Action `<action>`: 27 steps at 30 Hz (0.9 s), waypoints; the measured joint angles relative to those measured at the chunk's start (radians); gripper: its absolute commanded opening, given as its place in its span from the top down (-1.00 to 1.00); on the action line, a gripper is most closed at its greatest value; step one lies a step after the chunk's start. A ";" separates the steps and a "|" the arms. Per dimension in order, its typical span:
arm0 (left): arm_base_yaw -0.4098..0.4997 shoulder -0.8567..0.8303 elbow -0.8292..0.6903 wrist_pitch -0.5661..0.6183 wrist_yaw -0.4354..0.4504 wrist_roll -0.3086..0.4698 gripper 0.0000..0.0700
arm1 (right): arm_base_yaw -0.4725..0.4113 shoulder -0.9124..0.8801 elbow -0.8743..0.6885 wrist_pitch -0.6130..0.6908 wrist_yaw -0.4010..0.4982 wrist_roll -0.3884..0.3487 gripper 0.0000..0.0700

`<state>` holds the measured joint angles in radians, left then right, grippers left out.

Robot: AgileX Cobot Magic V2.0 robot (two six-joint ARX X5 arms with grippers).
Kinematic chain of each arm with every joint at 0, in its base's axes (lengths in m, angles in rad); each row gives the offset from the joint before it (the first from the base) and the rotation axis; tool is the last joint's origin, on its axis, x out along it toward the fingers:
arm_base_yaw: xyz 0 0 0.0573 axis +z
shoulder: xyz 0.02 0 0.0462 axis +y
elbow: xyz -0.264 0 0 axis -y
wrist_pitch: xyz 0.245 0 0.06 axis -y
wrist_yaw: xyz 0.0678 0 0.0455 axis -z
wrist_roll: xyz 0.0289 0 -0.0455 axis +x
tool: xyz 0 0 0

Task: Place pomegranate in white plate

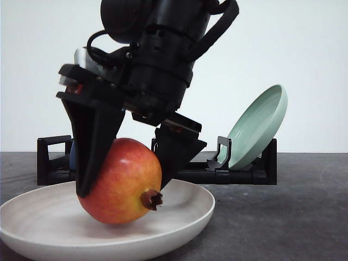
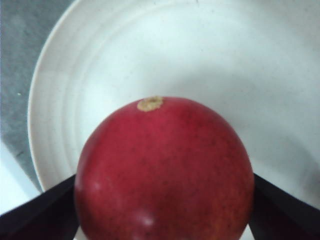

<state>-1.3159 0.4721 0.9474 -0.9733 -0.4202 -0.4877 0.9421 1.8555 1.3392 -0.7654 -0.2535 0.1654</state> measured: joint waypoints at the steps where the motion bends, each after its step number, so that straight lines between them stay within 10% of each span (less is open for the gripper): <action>1: 0.000 0.000 0.000 0.000 0.000 0.000 -0.59 | 0.000 0.001 0.000 0.001 0.000 0.000 -0.78; 20: 0.000 0.000 0.000 0.023 0.000 0.000 -0.59 | -0.038 -0.236 0.029 -0.146 -0.001 0.043 -1.00; 27: 0.000 0.000 0.000 0.024 -0.001 0.001 -0.59 | -0.046 -0.548 0.032 -0.261 0.212 0.105 -1.00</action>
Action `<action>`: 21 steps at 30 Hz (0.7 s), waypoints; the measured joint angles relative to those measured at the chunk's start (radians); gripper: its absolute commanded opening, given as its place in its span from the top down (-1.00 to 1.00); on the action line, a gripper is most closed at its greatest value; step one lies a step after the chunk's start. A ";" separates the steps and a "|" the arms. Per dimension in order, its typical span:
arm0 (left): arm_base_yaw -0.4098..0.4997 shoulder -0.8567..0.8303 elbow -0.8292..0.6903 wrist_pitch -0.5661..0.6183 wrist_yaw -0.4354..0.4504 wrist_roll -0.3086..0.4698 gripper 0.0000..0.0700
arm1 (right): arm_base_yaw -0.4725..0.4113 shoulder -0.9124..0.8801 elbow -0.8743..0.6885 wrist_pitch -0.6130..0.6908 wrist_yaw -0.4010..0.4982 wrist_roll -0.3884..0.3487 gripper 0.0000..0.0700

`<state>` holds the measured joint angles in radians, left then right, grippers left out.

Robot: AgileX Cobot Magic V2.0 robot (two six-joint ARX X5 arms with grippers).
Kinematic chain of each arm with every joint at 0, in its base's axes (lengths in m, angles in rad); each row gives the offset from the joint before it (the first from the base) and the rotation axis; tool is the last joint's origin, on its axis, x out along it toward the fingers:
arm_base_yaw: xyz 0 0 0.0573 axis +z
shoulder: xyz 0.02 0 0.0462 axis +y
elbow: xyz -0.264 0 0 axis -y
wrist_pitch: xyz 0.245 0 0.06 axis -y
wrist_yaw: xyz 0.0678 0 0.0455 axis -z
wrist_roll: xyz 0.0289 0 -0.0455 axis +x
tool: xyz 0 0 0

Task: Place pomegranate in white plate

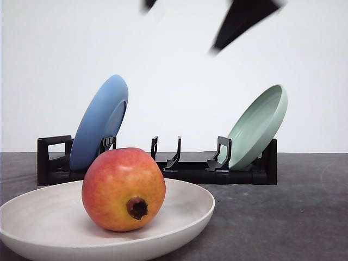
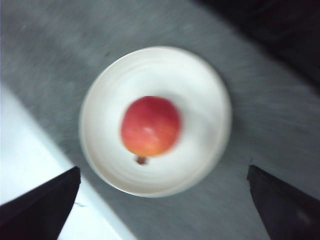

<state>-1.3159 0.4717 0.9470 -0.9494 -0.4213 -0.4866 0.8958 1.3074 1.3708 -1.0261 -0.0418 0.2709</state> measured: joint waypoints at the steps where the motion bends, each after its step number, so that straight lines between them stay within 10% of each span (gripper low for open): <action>1: 0.000 0.000 0.000 0.000 -0.002 0.000 -0.59 | 0.001 -0.045 0.000 -0.035 0.045 0.014 -1.00; 11: 0.000 0.000 0.000 0.091 -0.025 0.048 -0.59 | 0.088 -0.504 -0.113 -0.163 0.373 0.218 -1.00; 21: 0.000 0.036 0.000 0.100 -0.026 0.078 -0.58 | 0.124 -0.689 -0.326 0.037 0.384 0.269 -1.00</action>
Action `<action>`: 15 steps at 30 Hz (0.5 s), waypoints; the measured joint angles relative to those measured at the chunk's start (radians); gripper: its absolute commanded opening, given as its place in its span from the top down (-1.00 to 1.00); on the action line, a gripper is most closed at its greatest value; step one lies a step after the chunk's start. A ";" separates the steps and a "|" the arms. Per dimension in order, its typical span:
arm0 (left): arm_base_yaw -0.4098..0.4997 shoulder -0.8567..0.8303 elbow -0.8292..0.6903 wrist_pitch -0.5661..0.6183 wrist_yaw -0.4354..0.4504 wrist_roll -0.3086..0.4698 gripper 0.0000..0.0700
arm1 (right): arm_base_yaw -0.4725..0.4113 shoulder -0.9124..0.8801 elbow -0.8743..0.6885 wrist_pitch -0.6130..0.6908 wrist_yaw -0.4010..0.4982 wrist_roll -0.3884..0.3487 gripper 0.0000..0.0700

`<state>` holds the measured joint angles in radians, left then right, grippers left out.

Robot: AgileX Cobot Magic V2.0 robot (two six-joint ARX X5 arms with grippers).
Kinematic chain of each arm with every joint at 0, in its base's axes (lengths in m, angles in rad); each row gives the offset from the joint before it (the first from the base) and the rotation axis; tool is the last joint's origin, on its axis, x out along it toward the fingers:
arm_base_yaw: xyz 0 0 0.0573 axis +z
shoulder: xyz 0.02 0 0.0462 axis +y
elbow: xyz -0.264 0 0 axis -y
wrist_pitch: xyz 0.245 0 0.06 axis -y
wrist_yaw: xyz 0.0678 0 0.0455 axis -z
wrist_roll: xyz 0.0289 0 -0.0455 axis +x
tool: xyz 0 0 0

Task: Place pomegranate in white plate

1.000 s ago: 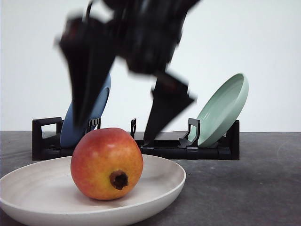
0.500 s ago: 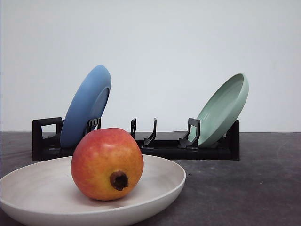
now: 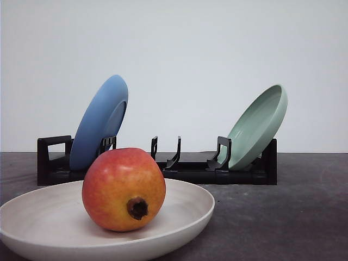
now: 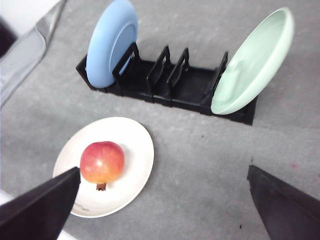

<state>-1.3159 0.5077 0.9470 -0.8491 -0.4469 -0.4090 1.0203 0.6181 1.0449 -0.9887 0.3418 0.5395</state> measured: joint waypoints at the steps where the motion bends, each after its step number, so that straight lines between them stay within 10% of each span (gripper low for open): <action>1: 0.000 0.011 0.000 0.002 0.000 0.004 -0.57 | 0.000 0.006 -0.001 0.006 0.002 -0.001 -1.00; 3: 0.000 0.029 0.000 0.002 0.000 0.017 -0.11 | 0.000 0.013 -0.001 0.021 0.004 -0.009 -0.44; 4: 0.000 0.037 0.000 0.002 0.000 0.031 0.64 | 0.000 0.016 -0.001 0.026 0.003 -0.010 0.52; 5: 0.000 0.042 0.000 0.002 0.000 0.044 0.98 | 0.000 0.019 -0.001 0.029 0.005 -0.012 0.94; 15: 0.000 0.030 0.000 0.015 0.001 0.096 1.00 | 0.000 0.051 -0.001 0.029 0.030 -0.019 0.95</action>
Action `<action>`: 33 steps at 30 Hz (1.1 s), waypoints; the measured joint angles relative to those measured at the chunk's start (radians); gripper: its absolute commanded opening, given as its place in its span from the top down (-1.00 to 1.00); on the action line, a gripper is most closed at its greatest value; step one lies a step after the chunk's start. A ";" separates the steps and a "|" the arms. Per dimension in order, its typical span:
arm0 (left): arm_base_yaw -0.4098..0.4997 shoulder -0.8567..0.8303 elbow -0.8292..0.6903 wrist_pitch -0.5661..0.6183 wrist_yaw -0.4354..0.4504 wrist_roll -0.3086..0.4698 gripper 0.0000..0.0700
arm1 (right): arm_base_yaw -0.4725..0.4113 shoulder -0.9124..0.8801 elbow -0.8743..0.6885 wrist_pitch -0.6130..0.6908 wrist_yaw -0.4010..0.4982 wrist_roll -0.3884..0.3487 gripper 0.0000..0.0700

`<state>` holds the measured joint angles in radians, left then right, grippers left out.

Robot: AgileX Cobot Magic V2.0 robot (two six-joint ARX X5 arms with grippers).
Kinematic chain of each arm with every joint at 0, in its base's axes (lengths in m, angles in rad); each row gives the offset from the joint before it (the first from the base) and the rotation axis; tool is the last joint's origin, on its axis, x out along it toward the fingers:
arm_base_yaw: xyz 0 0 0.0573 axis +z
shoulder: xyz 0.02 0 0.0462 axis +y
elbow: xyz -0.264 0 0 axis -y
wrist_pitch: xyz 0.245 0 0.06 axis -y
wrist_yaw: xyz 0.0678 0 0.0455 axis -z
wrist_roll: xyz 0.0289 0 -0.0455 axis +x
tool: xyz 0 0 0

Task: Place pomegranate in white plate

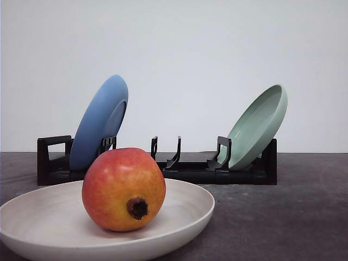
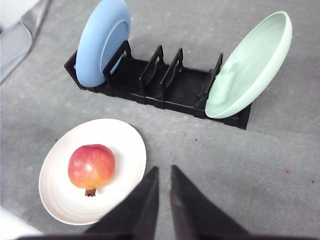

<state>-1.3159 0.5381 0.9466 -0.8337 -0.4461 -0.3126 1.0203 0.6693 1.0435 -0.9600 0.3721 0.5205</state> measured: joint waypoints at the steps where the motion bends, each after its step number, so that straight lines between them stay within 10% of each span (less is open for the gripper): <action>1: 0.000 -0.003 0.000 0.000 0.000 0.002 1.00 | 0.000 -0.001 0.000 0.000 0.000 0.000 0.95; 20: 0.024 -0.022 0.000 0.002 -0.029 0.028 1.00 | 0.000 -0.002 0.000 0.000 0.001 0.000 0.95; 27: 0.305 -0.057 -0.087 0.142 -0.044 0.109 1.00 | 0.000 -0.002 0.000 0.000 0.001 0.000 0.95; 33: 0.612 -0.153 -0.309 0.333 0.184 0.177 1.00 | 0.000 -0.002 0.000 0.000 0.001 0.000 0.95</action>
<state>-0.7040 0.3849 0.6379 -0.5005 -0.2622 -0.1354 1.0203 0.6674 1.0435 -0.9596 0.3733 0.5205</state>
